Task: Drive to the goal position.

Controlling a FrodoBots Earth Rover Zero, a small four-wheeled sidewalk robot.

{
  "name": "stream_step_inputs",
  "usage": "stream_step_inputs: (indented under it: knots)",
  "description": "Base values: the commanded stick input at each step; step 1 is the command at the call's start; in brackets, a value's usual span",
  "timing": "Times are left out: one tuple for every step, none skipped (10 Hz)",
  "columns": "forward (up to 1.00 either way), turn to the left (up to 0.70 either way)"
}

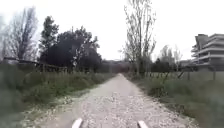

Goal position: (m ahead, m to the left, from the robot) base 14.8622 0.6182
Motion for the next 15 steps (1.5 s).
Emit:
stream_step_inputs:
  knots:
    - [0.7, -0.3]
    - [0.7, 0.0]
    - [0.7, 0.0]
    - [0.7, 0.0]
    - [0.7, 0.0]
    - [0.7, 0.0]
    - [0.7, -0.02]
    - [0.7, -0.19]
    - [0.7, -0.34]
    - [0.7, -0.02]
    - [0.7, 0.0]
    - [0.7, 0.0]
    - [0.7, 0.0]
    - [0.7, 0.0]
    - [0.7, -0.3]
